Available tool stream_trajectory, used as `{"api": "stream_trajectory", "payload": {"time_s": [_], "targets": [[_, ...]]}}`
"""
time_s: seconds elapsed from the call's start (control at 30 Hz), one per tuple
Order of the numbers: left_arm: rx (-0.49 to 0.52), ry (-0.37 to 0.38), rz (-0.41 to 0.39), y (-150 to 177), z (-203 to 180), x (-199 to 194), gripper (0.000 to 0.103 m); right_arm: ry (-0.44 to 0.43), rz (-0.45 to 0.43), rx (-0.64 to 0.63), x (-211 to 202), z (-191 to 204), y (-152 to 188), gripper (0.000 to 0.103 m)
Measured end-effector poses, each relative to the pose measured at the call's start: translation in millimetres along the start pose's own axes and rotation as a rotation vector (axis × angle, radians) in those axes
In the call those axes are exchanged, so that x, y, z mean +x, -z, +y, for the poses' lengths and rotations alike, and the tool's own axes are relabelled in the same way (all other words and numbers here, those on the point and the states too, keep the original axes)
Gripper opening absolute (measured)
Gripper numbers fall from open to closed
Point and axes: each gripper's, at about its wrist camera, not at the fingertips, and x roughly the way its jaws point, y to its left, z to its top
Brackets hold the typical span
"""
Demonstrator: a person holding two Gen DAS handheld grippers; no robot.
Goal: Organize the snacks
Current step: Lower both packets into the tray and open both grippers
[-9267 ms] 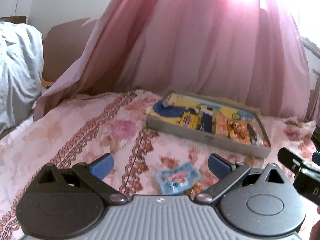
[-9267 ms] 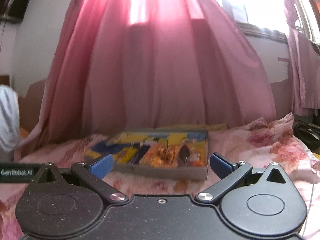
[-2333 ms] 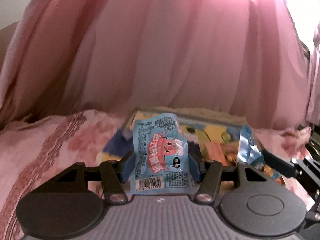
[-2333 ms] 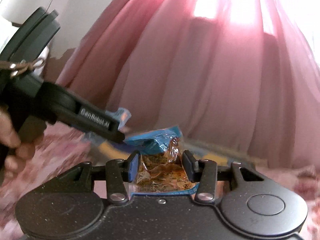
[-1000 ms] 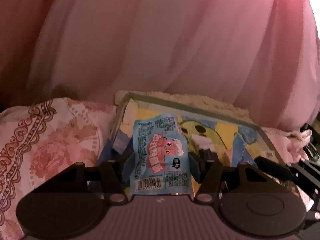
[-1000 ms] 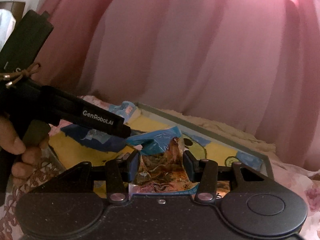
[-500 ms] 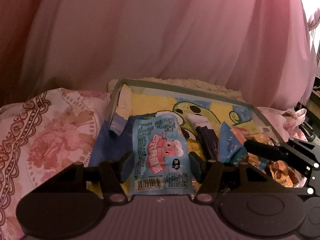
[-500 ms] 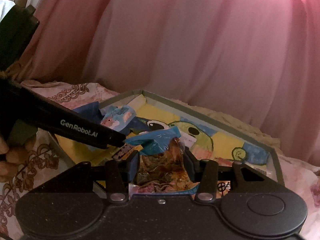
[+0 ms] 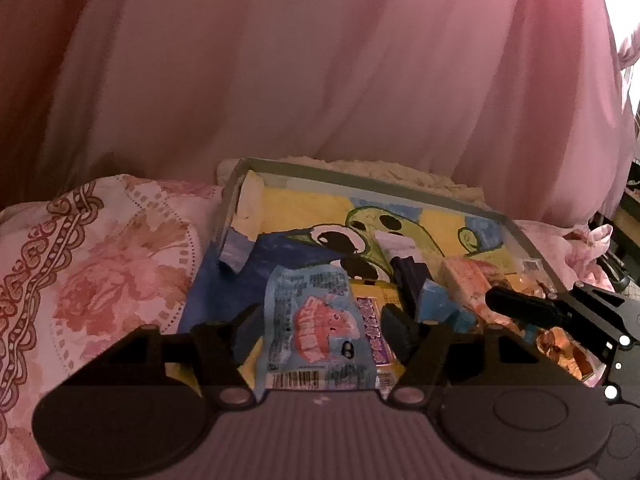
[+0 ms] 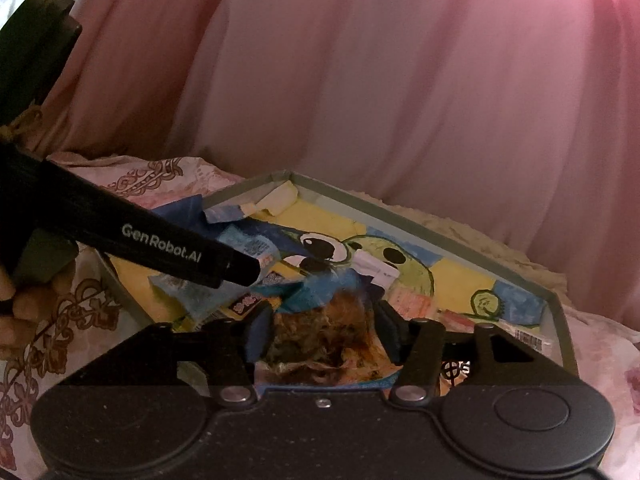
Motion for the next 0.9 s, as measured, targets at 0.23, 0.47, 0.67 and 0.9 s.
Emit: {"api": "stream_trajectory", "payload": {"time_s": [0.23, 0.47, 0.67, 0.9], "targets": [[-0.022, -0.013, -0.042, 0.4, 3.6, -17.4, 0.087, 0.003, -0.006, 0.004, -8.0, -0.1, -0.6, 0.066], [-0.037, -0.034, -0.105, 2.0, 1.6, -39.1, 0.101, 0.014, -0.026, 0.063, -23.6, -6.9, -0.4, 0.081], [-0.062, -0.05, -0.151, 8.7, 1.0, -59.2, 0.102, 0.035, -0.052, 0.12, -43.3, -15.5, 0.9, 0.091], [-0.059, -0.106, -0.168, 16.7, -4.1, -82.8, 0.102, 0.051, -0.103, 0.192, -70.3, -24.8, 0.3, 0.098]]}}
